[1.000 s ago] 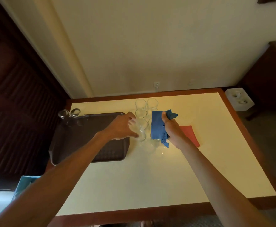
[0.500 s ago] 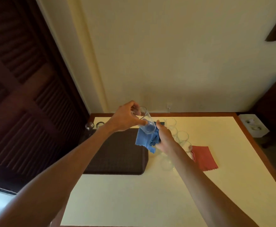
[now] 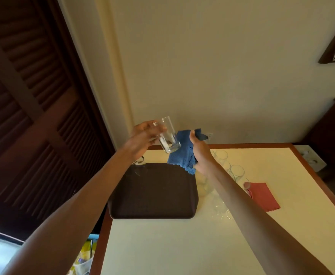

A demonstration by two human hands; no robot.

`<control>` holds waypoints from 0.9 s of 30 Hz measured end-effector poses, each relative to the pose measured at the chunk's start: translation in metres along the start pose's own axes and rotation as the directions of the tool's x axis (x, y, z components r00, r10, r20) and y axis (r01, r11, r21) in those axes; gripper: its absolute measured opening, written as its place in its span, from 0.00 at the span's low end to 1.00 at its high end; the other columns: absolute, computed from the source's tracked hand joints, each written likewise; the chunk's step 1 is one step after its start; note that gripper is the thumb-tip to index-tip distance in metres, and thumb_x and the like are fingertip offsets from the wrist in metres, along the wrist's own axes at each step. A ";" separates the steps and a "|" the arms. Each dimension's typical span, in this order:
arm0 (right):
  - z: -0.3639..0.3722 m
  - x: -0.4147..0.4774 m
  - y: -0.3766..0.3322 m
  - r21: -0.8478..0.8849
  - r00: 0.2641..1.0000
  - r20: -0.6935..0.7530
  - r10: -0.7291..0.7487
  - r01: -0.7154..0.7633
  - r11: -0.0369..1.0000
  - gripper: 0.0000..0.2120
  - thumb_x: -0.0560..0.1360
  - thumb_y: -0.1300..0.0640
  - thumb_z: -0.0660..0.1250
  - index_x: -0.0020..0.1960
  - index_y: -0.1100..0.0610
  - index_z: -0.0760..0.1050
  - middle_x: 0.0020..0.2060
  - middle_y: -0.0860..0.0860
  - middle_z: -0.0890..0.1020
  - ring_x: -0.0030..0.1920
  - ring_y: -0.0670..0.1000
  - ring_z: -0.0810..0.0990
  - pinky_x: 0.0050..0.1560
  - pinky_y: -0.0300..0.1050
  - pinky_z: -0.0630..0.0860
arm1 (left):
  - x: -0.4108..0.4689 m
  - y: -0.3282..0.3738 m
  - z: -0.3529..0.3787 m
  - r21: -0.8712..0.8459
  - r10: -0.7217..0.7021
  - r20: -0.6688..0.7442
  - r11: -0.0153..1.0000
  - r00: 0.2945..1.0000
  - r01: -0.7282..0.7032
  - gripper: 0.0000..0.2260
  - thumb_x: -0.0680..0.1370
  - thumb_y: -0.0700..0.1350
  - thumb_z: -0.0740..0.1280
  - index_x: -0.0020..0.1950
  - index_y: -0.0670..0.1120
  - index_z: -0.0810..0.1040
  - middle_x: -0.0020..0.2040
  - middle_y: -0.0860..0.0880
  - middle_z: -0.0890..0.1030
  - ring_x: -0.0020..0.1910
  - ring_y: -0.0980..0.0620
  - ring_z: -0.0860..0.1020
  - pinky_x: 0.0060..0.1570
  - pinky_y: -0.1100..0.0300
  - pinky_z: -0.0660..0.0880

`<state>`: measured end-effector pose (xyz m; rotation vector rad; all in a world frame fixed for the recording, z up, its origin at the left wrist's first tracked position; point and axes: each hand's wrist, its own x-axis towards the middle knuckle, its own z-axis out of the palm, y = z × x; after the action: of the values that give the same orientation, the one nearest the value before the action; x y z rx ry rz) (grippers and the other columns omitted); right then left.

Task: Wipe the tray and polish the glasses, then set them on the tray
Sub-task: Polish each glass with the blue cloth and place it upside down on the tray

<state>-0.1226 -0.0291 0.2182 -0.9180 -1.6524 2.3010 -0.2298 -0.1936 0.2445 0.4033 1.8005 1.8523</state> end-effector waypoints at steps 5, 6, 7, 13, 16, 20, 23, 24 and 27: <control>0.050 -0.003 -0.019 -0.106 0.978 0.102 -0.184 0.195 0.975 0.14 0.83 0.43 0.60 0.55 0.53 0.75 0.45 0.50 0.80 0.52 0.52 0.82 0.53 0.47 0.77 | -0.009 -0.006 0.007 -0.160 -0.034 -0.041 0.987 0.999 0.027 0.21 0.78 0.47 0.74 0.68 0.38 0.79 0.50 0.43 0.84 0.50 0.43 0.81 0.51 0.50 0.78; 0.057 -0.006 -0.020 -0.122 0.971 0.117 -0.209 0.223 0.967 0.13 0.84 0.45 0.59 0.51 0.52 0.75 0.42 0.48 0.81 0.46 0.47 0.84 0.45 0.40 0.79 | -0.009 -0.010 0.009 -0.208 -0.041 -0.035 0.978 0.999 0.032 0.23 0.78 0.49 0.75 0.69 0.39 0.79 0.54 0.39 0.84 0.54 0.40 0.81 0.55 0.47 0.78; 0.062 -0.008 -0.019 -0.134 0.964 0.127 -0.234 0.250 0.959 0.13 0.84 0.46 0.58 0.49 0.52 0.75 0.40 0.47 0.82 0.39 0.43 0.84 0.38 0.36 0.78 | -0.007 -0.015 0.008 -0.250 -0.038 -0.020 0.968 0.999 0.032 0.24 0.78 0.51 0.75 0.70 0.40 0.79 0.60 0.37 0.83 0.59 0.39 0.82 0.59 0.45 0.78; 0.080 -0.018 0.006 -0.342 0.922 0.286 -0.262 0.353 0.871 0.32 0.77 0.28 0.54 0.68 0.51 0.71 0.47 0.44 0.80 0.48 0.43 0.80 0.52 0.42 0.76 | -0.015 -0.013 0.006 -0.314 -0.093 -0.009 0.946 0.996 0.085 0.22 0.83 0.56 0.66 0.66 0.40 0.80 0.54 0.44 0.85 0.49 0.49 0.85 0.49 0.53 0.82; 0.082 -0.028 0.016 -0.416 0.879 0.378 -0.290 0.442 0.795 0.43 0.75 0.24 0.48 0.81 0.48 0.47 0.71 0.54 0.67 0.70 0.50 0.70 0.70 0.51 0.70 | -0.011 -0.010 -0.003 -0.399 -0.172 -0.026 0.905 0.985 0.147 0.33 0.81 0.68 0.60 0.67 0.41 0.81 0.65 0.43 0.82 0.63 0.42 0.80 0.66 0.46 0.73; 0.080 -0.039 0.025 -0.425 0.848 0.407 -0.340 0.505 0.751 0.33 0.81 0.33 0.44 0.80 0.41 0.35 0.80 0.43 0.36 0.73 0.36 0.40 0.73 0.38 0.43 | -0.010 -0.006 -0.006 -0.503 -0.213 -0.057 0.850 0.975 0.156 0.25 0.85 0.60 0.57 0.68 0.42 0.79 0.60 0.43 0.84 0.58 0.42 0.83 0.62 0.48 0.78; 0.077 -0.029 0.023 -0.509 0.804 0.353 -0.478 0.594 0.623 0.28 0.86 0.47 0.48 0.82 0.47 0.41 0.81 0.49 0.44 0.73 0.36 0.53 0.62 0.19 0.58 | -0.010 -0.009 -0.002 -0.472 -0.187 -0.032 0.869 0.982 0.150 0.22 0.85 0.56 0.56 0.63 0.42 0.81 0.53 0.44 0.85 0.52 0.46 0.83 0.61 0.51 0.77; 0.075 -0.023 0.020 -0.562 0.780 0.346 -0.521 0.617 0.551 0.28 0.86 0.49 0.49 0.82 0.50 0.42 0.81 0.52 0.47 0.74 0.42 0.60 0.61 0.22 0.65 | -0.010 -0.010 0.000 -0.484 -0.188 -0.008 0.860 0.982 0.161 0.23 0.85 0.56 0.56 0.65 0.42 0.81 0.56 0.43 0.84 0.55 0.45 0.81 0.63 0.50 0.75; 0.073 -0.004 0.008 -0.625 0.757 0.298 -0.582 0.615 0.481 0.32 0.85 0.45 0.52 0.82 0.54 0.42 0.79 0.56 0.61 0.70 0.55 0.74 0.63 0.45 0.77 | -0.009 -0.013 0.007 -0.479 -0.182 0.002 0.863 0.983 0.161 0.21 0.86 0.56 0.56 0.66 0.45 0.80 0.58 0.43 0.82 0.58 0.45 0.79 0.60 0.50 0.75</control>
<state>-0.1590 -0.0920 0.2269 -0.2356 -2.4205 1.2089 -0.2165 -0.1925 0.2333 0.0152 1.2835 2.0981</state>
